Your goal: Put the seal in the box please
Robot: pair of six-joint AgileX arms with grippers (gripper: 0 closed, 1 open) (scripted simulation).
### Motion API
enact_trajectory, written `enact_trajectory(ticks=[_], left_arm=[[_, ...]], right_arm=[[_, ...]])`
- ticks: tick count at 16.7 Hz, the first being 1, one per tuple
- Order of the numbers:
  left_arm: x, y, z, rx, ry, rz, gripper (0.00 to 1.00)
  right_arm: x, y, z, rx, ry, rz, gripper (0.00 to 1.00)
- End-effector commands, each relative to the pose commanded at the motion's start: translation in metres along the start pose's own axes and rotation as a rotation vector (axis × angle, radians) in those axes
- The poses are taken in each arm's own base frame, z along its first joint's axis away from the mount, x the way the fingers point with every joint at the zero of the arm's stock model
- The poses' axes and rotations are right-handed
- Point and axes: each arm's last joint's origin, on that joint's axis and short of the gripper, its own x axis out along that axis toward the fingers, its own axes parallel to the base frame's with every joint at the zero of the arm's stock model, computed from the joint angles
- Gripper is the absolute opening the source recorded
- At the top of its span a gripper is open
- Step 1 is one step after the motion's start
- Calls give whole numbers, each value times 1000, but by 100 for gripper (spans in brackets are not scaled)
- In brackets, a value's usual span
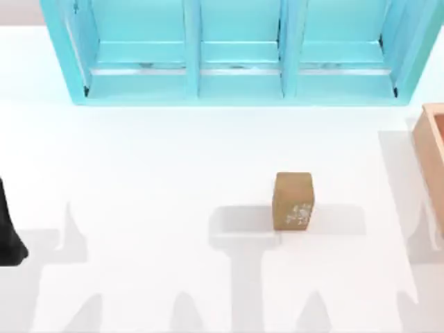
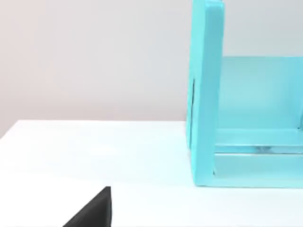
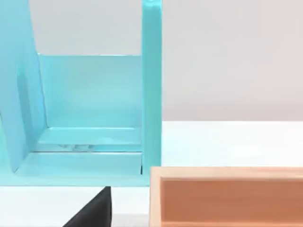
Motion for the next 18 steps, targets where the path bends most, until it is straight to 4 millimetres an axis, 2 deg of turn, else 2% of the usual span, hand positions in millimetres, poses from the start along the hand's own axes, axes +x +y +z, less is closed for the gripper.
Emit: enact_trajectory(ticks=[3, 5, 7, 10, 12, 15, 18], left_arm=[[0, 0, 0, 0, 0, 0, 100], [0, 0, 0, 0, 0, 0, 100], [0, 0, 0, 0, 0, 0, 100], [0, 0, 0, 0, 0, 0, 100], [0, 0, 0, 0, 0, 0, 100], [0, 0, 0, 0, 0, 0, 100], [0, 0, 0, 0, 0, 0, 100]], right_arm=[[0, 1, 2, 5, 10, 7, 100], [0, 5, 10, 31, 59, 42, 100], [2, 11, 26, 71, 140, 92, 100], [12, 26, 60, 136, 318, 175, 100], [28, 41, 86, 170, 469, 220, 100], [64, 74, 118, 189, 725, 254, 100], [111, 120, 130, 164, 991, 235, 100]])
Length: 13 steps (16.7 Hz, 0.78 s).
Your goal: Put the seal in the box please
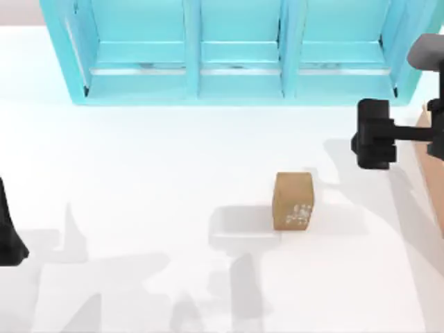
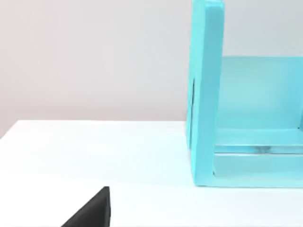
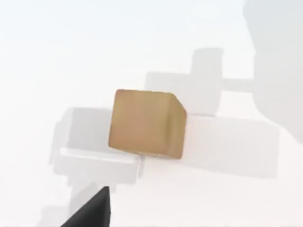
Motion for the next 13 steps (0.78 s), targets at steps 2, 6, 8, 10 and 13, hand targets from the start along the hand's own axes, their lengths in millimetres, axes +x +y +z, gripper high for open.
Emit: enact_trajectory(ticks=[2, 6, 8, 10, 13], left_arm=[[0, 0, 0, 0, 0, 0, 100], [0, 0, 0, 0, 0, 0, 100], [0, 0, 0, 0, 0, 0, 100], [0, 0, 0, 0, 0, 0, 100], [0, 0, 0, 0, 0, 0, 100]], right_arm=[[27, 26, 22, 11, 156, -50, 100], [81, 64, 49, 31, 384, -157, 100], [103, 75, 58, 41, 455, -199, 100], [121, 82, 64, 50, 507, -231, 100], [141, 86, 68, 59, 561, -267, 100]])
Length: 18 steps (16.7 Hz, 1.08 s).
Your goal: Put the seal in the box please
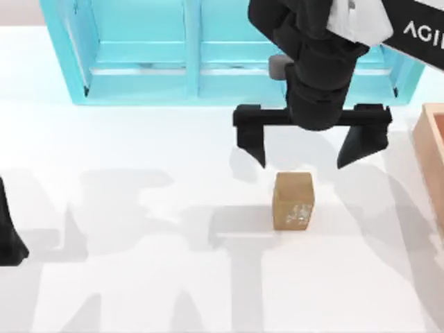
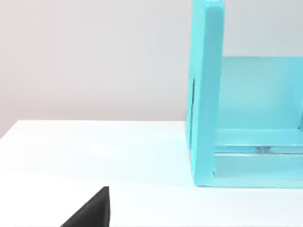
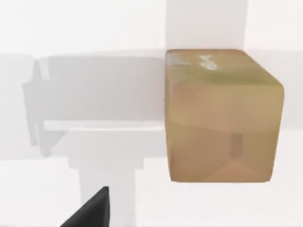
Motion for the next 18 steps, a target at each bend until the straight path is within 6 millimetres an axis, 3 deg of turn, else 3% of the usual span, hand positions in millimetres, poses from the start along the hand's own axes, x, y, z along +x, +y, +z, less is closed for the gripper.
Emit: enact_trajectory(ticks=[8, 15, 18], left_arm=[[0, 0, 0, 0, 0, 0, 100], [0, 0, 0, 0, 0, 0, 100], [0, 0, 0, 0, 0, 0, 100]], right_arm=[[8, 1, 2, 2, 10, -6, 100], [85, 2, 4, 1, 1, 0, 100], [102, 0, 1, 2, 8, -5, 100]])
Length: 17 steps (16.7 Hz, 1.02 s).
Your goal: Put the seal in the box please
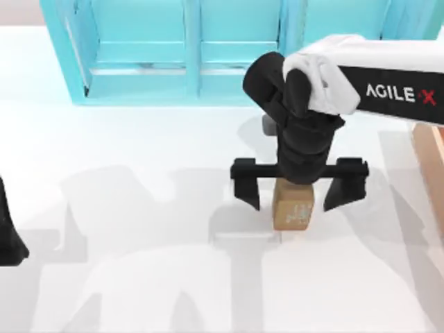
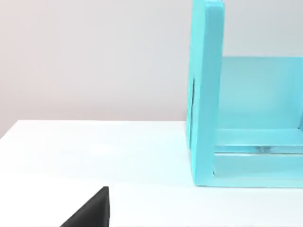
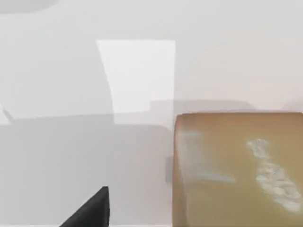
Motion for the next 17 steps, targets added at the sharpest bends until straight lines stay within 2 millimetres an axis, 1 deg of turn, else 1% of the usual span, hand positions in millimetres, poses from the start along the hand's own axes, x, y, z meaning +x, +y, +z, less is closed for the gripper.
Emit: enact_trajectory(ticks=[3, 16, 17], left_arm=[[0, 0, 0, 0, 0, 0, 100], [0, 0, 0, 0, 0, 0, 100], [0, 0, 0, 0, 0, 0, 100]], right_arm=[[0, 0, 0, 0, 0, 0, 100], [0, 0, 0, 0, 0, 0, 2], [0, 0, 0, 0, 0, 0, 0]])
